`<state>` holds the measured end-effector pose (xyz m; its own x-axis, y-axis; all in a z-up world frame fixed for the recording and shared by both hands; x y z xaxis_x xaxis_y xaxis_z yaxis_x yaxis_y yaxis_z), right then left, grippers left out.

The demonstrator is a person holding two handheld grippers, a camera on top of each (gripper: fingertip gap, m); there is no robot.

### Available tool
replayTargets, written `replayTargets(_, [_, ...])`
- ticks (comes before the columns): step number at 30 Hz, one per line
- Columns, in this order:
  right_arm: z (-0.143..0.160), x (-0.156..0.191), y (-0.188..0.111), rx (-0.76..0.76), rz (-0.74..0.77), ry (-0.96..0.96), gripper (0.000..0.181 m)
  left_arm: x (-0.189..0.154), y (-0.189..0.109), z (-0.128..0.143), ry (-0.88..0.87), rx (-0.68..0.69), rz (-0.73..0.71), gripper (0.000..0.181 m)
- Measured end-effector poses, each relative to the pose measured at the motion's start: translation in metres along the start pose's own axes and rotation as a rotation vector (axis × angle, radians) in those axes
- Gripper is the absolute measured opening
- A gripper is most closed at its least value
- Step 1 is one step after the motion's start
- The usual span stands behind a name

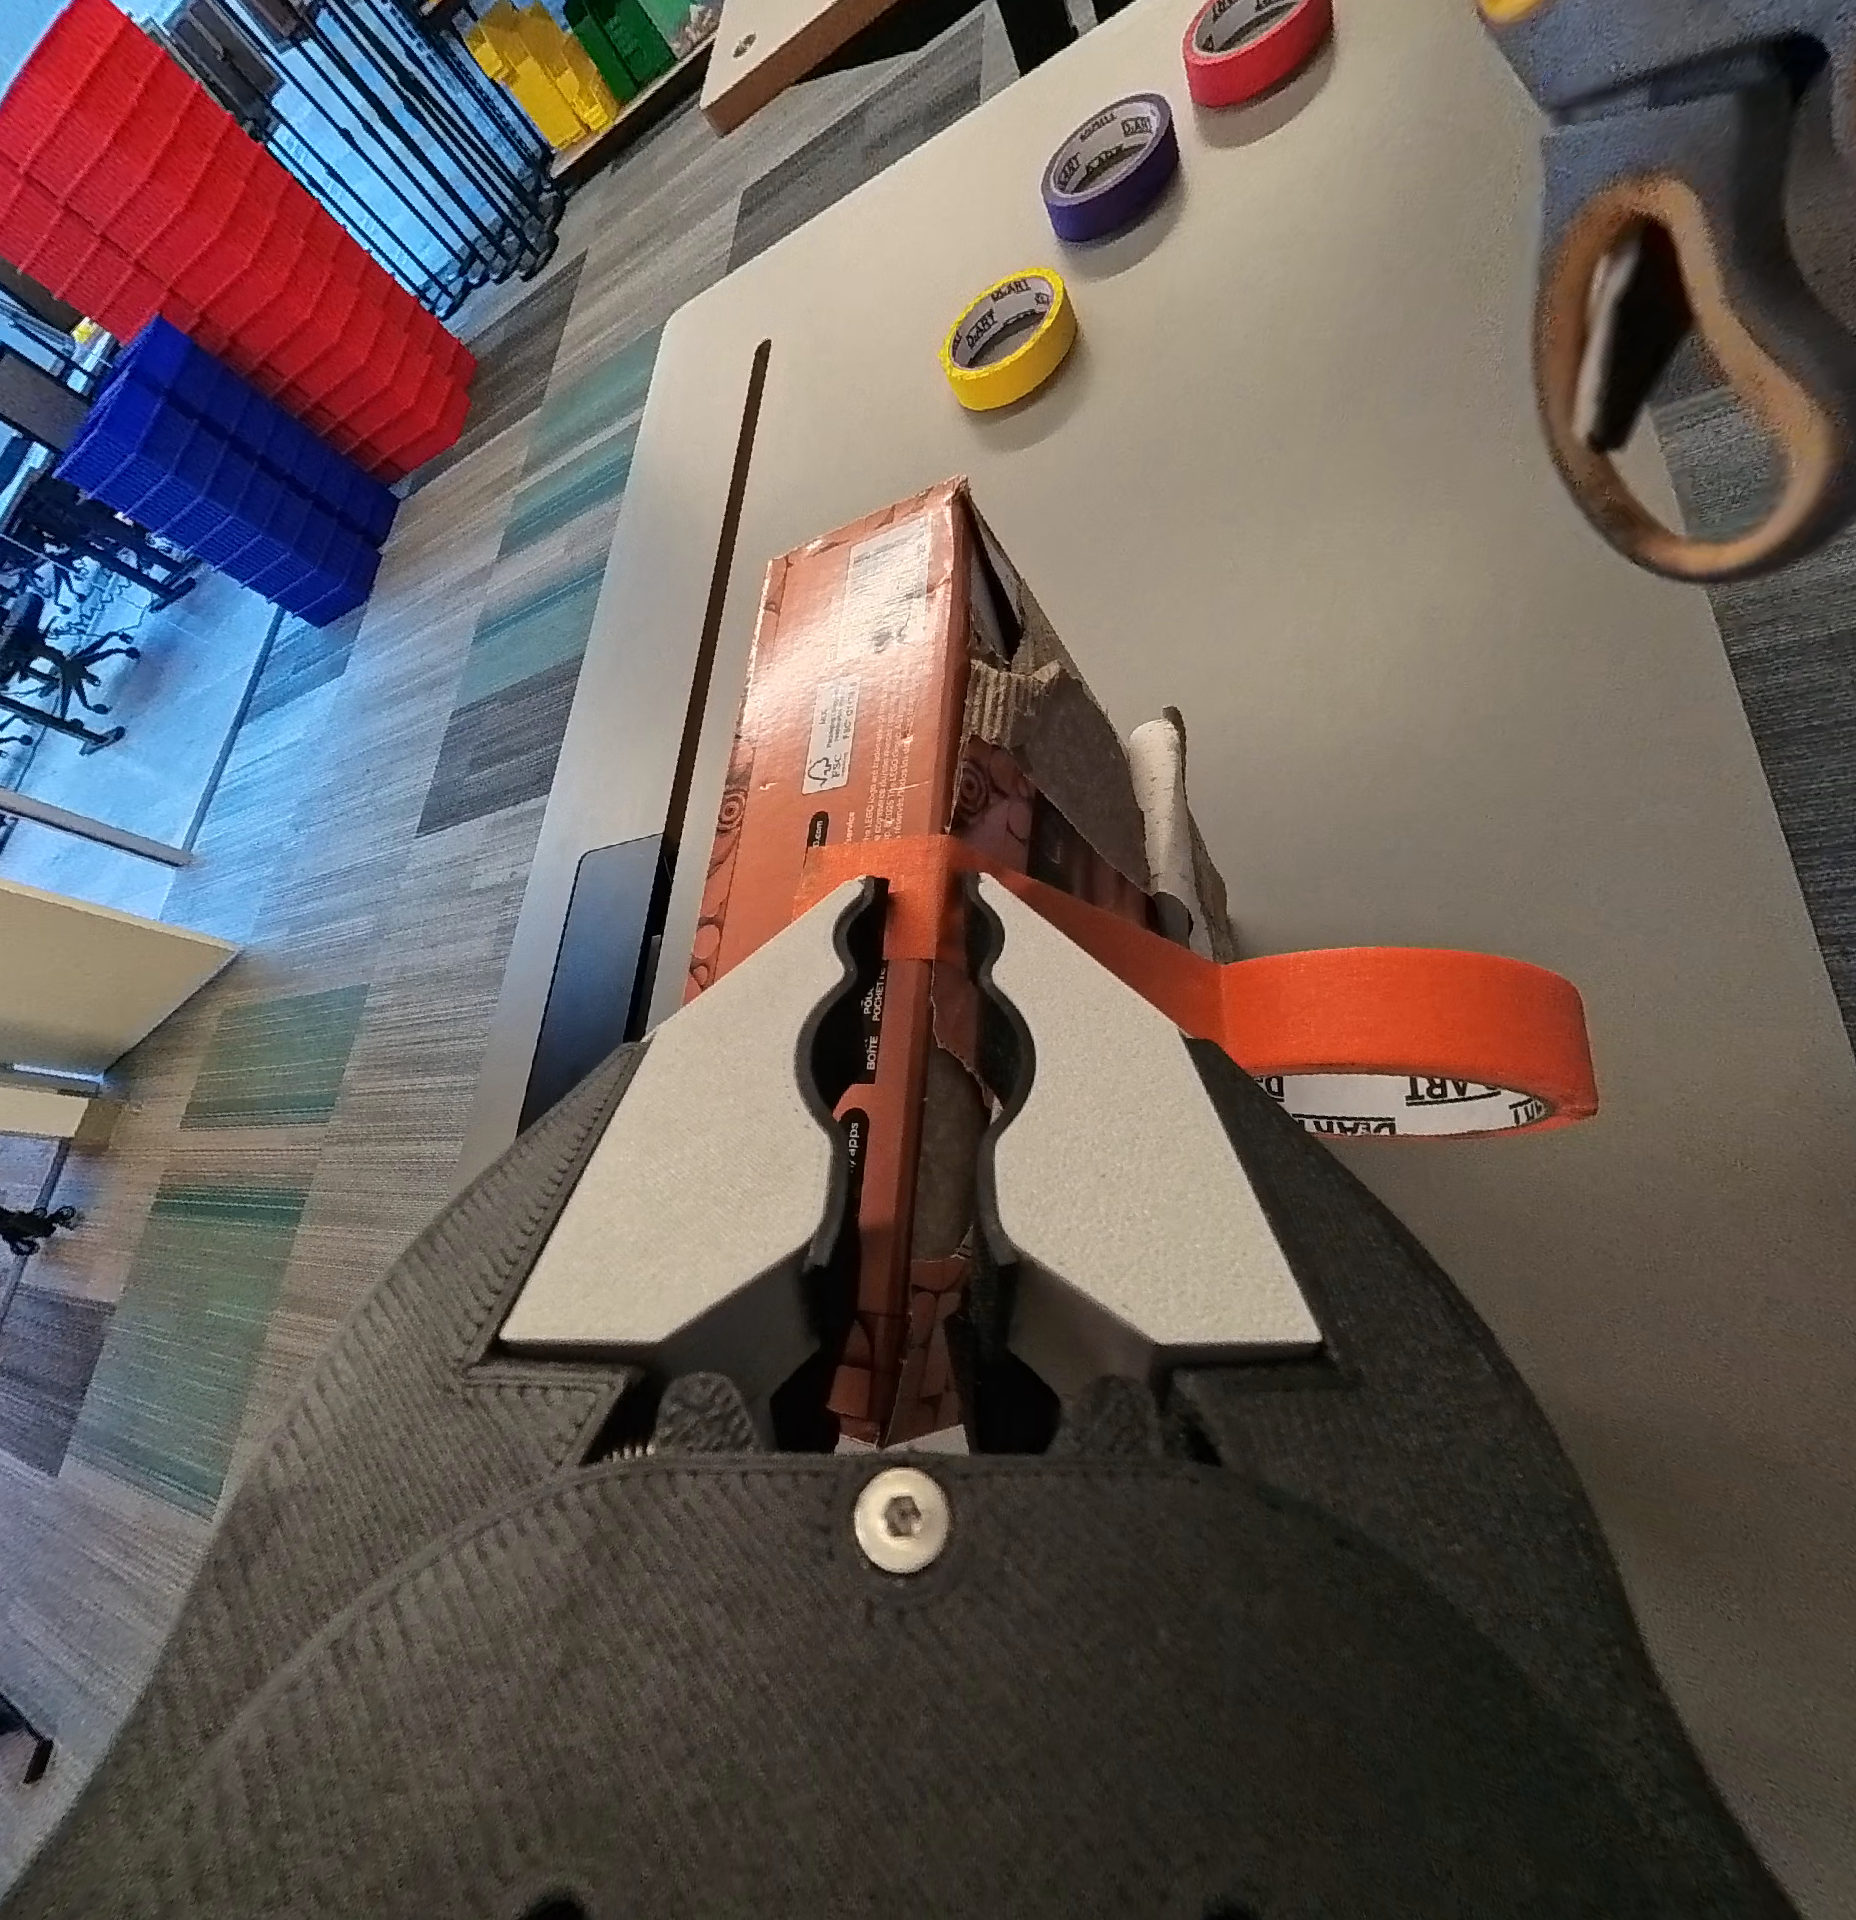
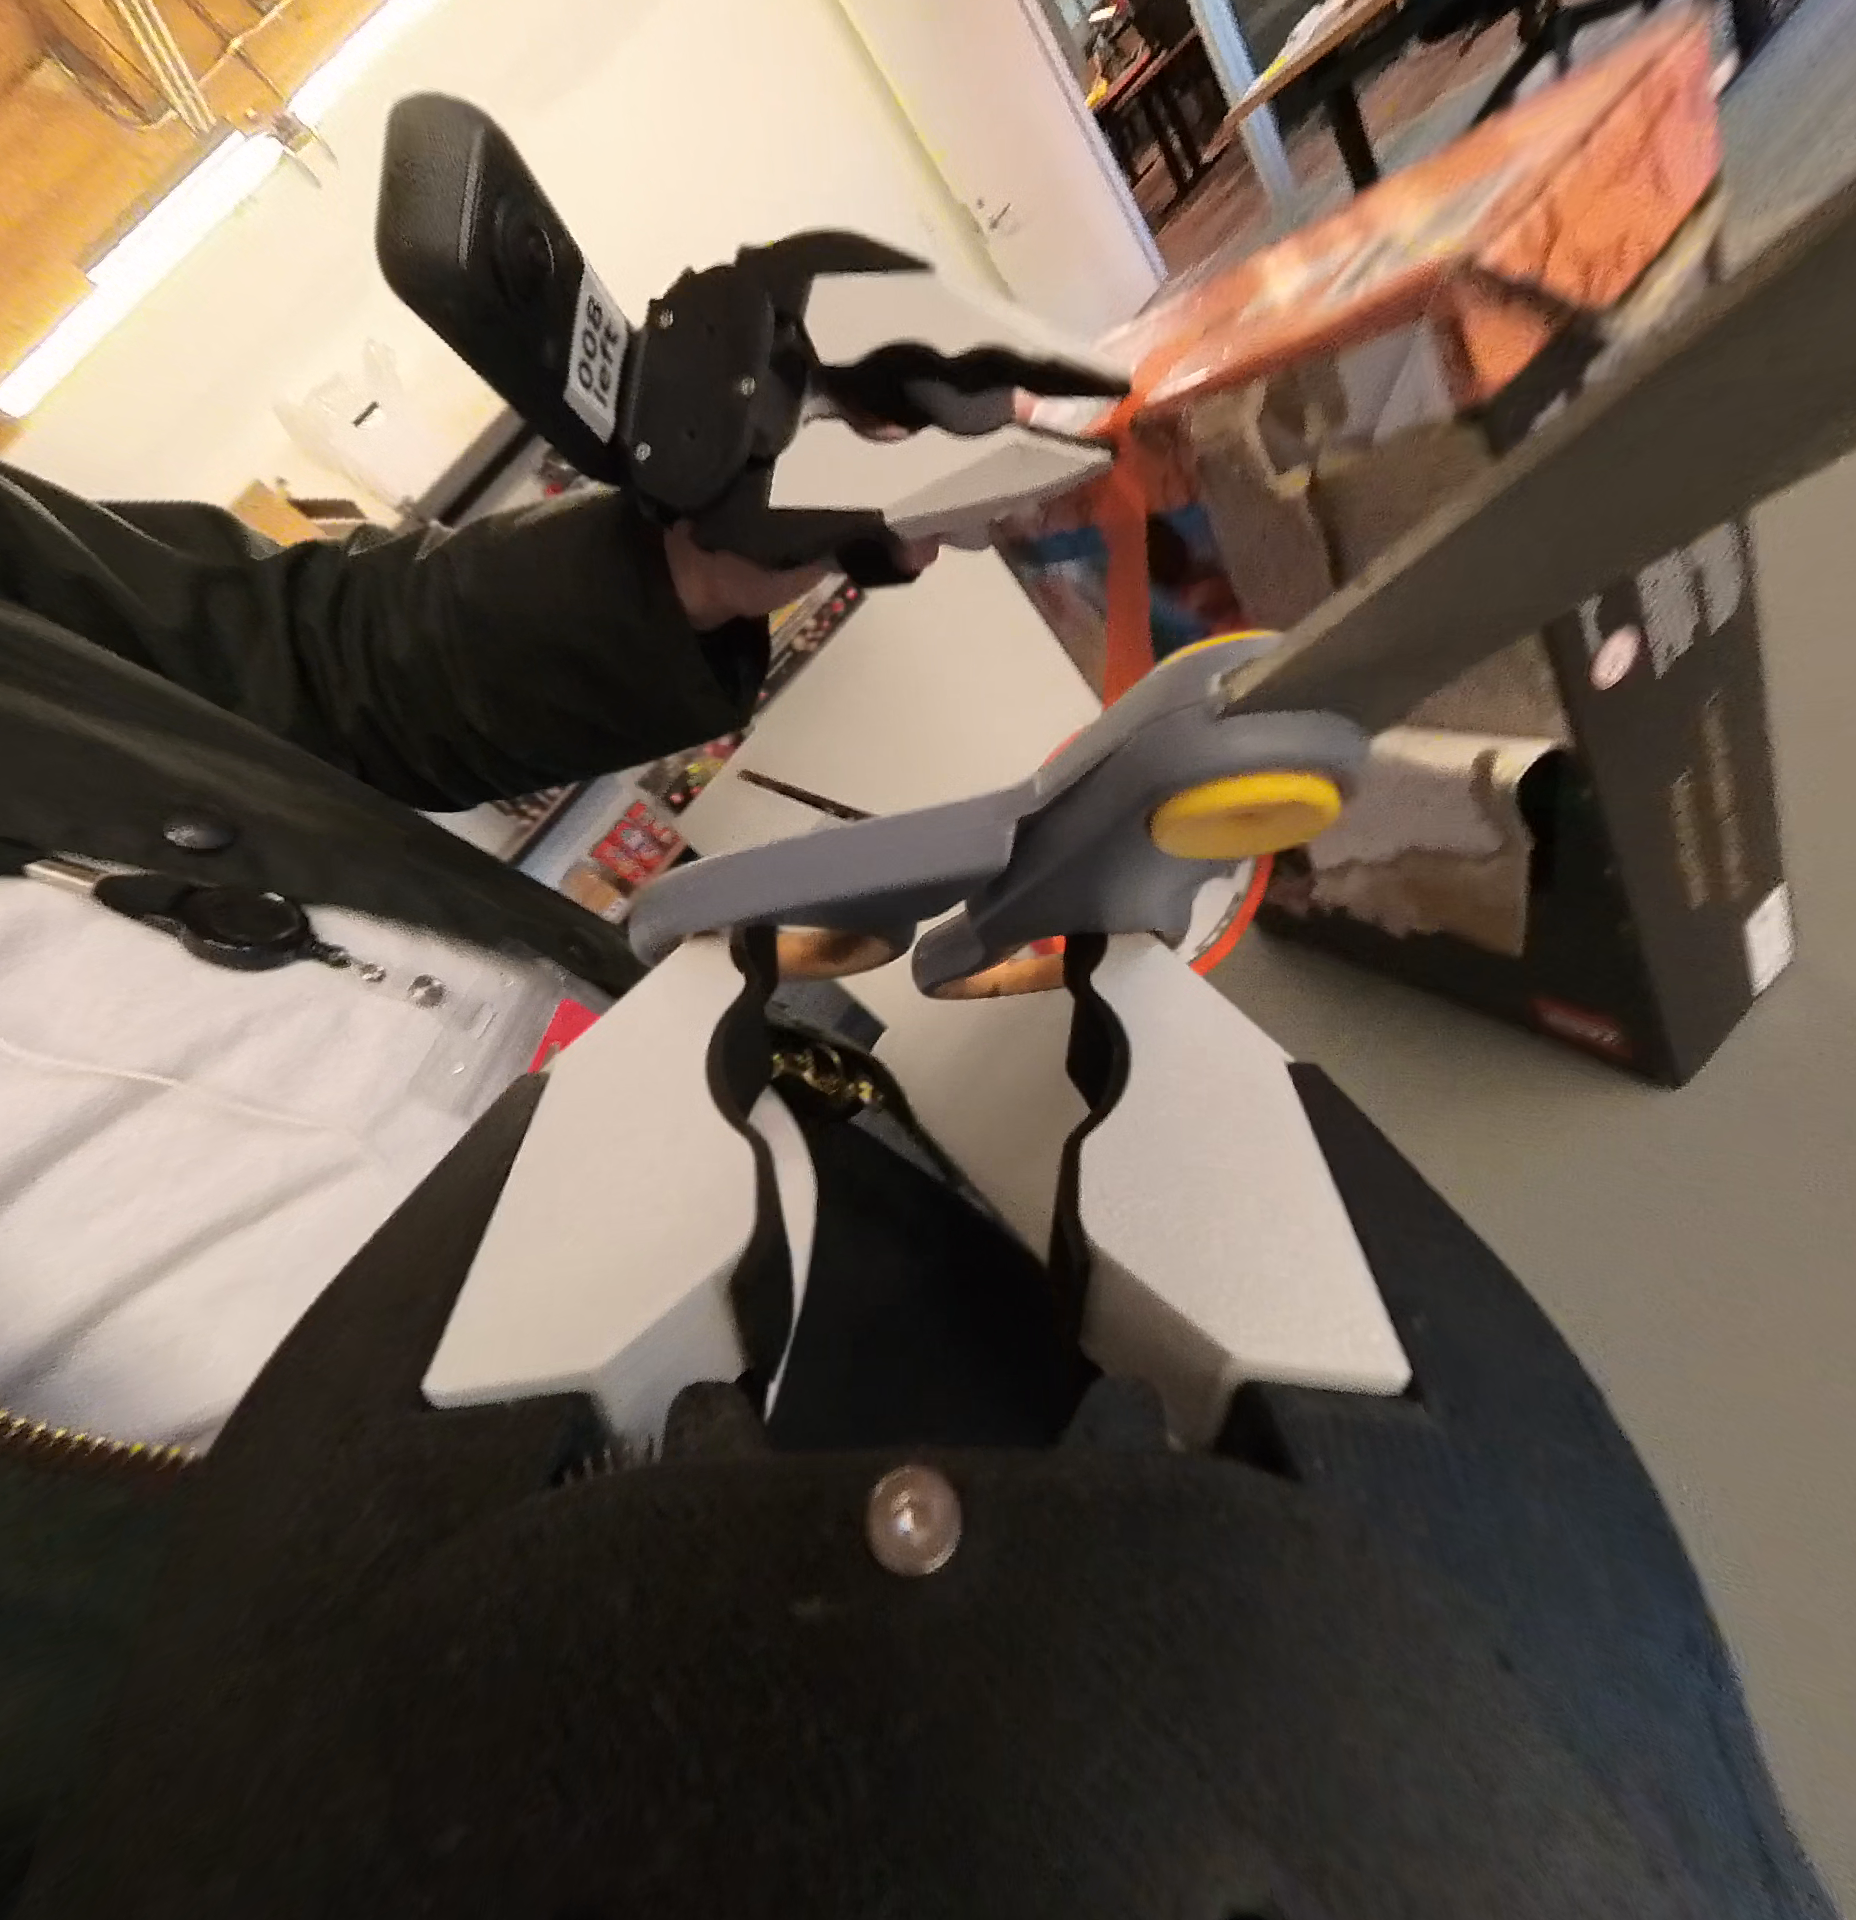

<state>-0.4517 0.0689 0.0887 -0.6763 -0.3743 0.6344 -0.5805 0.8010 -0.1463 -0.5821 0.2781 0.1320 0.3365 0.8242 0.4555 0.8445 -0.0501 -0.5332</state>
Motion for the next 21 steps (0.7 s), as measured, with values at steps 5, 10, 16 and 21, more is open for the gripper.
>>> replayTargets(5, [0.024,0.011,0.000,0.099,-0.184,0.107,0.051,0.000,0.000,0.000,0.000,0.000,0.001,0.013])
replayTargets(10, [0.037,0.029,0.018,0.129,-0.376,0.184,0.049,0.000,0.000,0.000,0.004,-0.003,-0.003,0.013])
replayTargets(16, [0.051,0.045,0.066,0.153,-0.360,0.123,0.048,0.001,0.000,0.000,-0.001,0.000,0.005,0.013])
replayTargets(21, [0.062,0.048,0.101,0.132,-0.359,0.080,0.048,0.002,-0.001,-0.001,-0.024,0.009,0.028,0.013])
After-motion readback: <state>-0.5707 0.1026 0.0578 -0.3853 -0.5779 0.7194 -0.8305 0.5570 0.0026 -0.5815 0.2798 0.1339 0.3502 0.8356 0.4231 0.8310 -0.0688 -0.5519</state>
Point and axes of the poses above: each gripper's, where its closed fingertips meet, y out along the fingers, z out of its underside, x = y × z across the jaws, the point moved 9 cm from there along -y, back along the fingers, and after that the axes turned 3 degrees about z, right-handed, at the moved point
